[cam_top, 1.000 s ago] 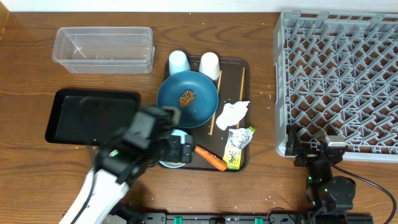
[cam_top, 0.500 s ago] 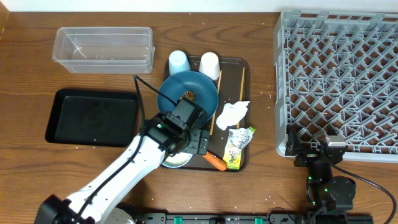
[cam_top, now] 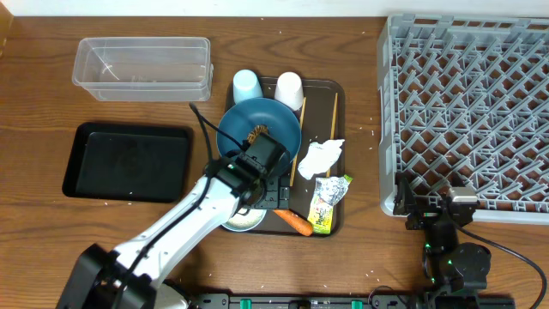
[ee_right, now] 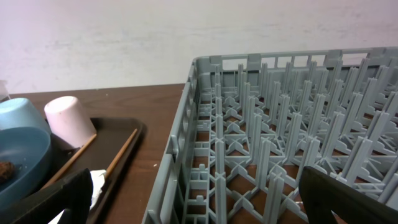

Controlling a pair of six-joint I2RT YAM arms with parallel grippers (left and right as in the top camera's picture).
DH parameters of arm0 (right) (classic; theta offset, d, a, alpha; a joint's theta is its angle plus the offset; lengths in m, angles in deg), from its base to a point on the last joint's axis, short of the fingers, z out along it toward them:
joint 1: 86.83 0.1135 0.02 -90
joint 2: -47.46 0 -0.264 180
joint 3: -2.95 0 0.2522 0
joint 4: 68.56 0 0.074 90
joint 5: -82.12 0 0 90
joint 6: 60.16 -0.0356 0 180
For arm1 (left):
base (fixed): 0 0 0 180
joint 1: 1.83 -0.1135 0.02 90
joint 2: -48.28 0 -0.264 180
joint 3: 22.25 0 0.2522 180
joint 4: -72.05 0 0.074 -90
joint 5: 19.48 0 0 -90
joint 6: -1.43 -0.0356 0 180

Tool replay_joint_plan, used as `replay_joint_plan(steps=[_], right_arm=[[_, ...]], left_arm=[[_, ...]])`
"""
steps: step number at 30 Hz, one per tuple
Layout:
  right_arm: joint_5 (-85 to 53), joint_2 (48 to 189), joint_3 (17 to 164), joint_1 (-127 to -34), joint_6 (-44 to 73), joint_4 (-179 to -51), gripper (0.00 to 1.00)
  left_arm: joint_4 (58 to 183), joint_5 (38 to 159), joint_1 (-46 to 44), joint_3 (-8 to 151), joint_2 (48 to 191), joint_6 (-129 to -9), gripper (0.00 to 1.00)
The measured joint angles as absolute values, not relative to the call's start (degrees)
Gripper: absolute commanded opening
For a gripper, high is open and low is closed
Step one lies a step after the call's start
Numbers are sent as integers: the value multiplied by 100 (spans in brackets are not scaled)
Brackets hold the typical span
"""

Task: Sort waste into correct bins and load items into the dishwasher rack
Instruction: 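Reach the left gripper to the light-blue rice bowl on the tray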

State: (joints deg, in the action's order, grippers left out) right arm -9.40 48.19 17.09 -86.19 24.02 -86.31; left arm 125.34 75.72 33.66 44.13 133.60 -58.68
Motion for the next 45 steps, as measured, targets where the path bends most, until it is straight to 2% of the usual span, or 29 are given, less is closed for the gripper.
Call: replay_joint_plan(steps=[10,12,22,29,34,38,40,45], right_arm=[[-940,4819,1709,-8619,2402,-8631,99],[-940,4819,1709,-8619,2402,-8631,99],[-940,4819,1709,-8619,2404,-8631,99],[-940,4819,1709,-8619,2404,-8631,99],[-940,4819,1709,-8619,2404,-8631,99],[-940,4819,1709,-8619,2402,-8631,99],[-940,4819,1709,-8619,2402,-8631,99],[-940,4819,1709,-8619,2404,-8631,99]], left_arm=[[12432,7539,3379,4413,13711,-5682,99],[12432,7454,3414,4413,13711,-5678,96],[12436,6599,4006,4413,13753,-5365,96],[12434,6275,4050,4413,13930,-4987,95],[12412,6247,4050,4413,14096,-4797,89],[12405,6236,4050,4413,14131,-4751,80],[12370,6238,4050,4413,14131,-4720,72],[12252,6236,4050,4413,14131,-4720,71]])
